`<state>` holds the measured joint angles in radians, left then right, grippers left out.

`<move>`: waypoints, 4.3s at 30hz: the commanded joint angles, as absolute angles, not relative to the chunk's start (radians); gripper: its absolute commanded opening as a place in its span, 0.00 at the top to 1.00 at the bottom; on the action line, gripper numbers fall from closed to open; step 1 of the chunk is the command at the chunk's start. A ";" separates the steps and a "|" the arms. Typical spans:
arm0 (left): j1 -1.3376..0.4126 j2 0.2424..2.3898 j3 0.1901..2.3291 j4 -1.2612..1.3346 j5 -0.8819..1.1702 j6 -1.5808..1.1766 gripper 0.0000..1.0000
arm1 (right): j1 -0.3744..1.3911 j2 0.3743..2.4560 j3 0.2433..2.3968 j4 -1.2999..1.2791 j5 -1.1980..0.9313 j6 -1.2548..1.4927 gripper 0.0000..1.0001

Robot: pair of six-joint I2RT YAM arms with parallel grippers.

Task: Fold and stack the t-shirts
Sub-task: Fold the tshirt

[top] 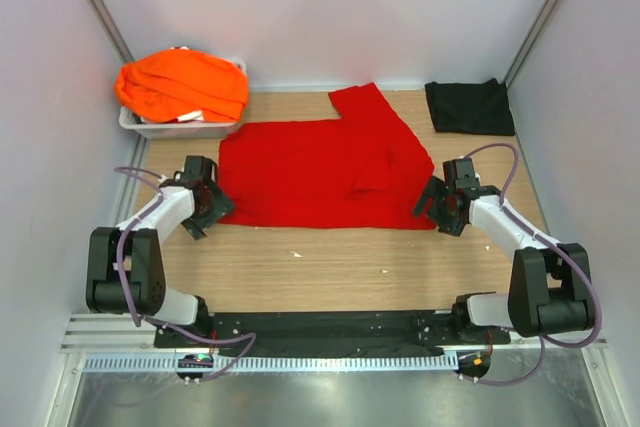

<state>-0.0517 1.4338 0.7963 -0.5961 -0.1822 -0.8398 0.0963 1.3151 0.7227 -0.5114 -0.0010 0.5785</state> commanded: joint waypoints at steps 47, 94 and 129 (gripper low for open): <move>-0.052 0.957 1.022 -1.008 -0.030 -0.509 0.17 | 0.121 1.164 0.762 -0.395 -0.127 0.695 0.52; -0.051 0.876 0.973 -0.927 -0.020 -0.531 0.17 | 0.302 1.785 1.277 -0.429 -0.038 0.646 0.98; -0.051 0.867 0.973 -0.933 -0.061 -0.546 0.18 | 0.256 2.577 2.413 -0.356 -0.019 0.400 0.30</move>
<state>-0.0536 0.8867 0.9737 -0.9543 -0.0422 -0.5430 0.2646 2.5252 2.3177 -0.3992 -0.0834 0.4522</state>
